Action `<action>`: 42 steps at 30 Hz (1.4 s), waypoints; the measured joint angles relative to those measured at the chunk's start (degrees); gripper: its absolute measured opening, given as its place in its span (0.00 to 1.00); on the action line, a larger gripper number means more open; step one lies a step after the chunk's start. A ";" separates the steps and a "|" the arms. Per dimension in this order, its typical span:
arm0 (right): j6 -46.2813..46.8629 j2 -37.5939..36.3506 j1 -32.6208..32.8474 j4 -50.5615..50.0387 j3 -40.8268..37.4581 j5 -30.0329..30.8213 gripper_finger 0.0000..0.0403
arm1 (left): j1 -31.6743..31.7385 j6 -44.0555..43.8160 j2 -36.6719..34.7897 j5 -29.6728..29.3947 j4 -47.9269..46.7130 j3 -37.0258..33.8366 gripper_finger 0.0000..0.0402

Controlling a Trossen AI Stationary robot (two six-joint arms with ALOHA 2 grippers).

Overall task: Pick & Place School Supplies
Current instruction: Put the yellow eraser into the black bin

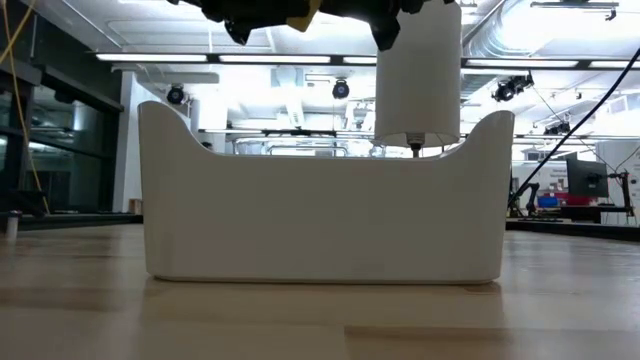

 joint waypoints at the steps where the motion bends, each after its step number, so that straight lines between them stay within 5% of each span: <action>1: -0.43 0.00 0.00 0.17 0.00 0.11 0.22 | 0.00 0.00 0.00 0.02 -0.05 0.00 0.07; 21: -1.62 0.00 -0.11 3.40 0.00 0.09 0.21 | 0.00 2.14 0.00 0.21 1.56 0.00 0.07; 32: -2.34 -0.02 -0.11 3.41 0.00 -0.13 0.06 | 0.00 2.14 0.00 0.40 1.42 0.00 0.07; 42: -1.84 -0.02 -0.13 3.40 0.00 -0.02 0.06 | 0.00 2.08 0.00 0.40 1.51 0.02 0.27</action>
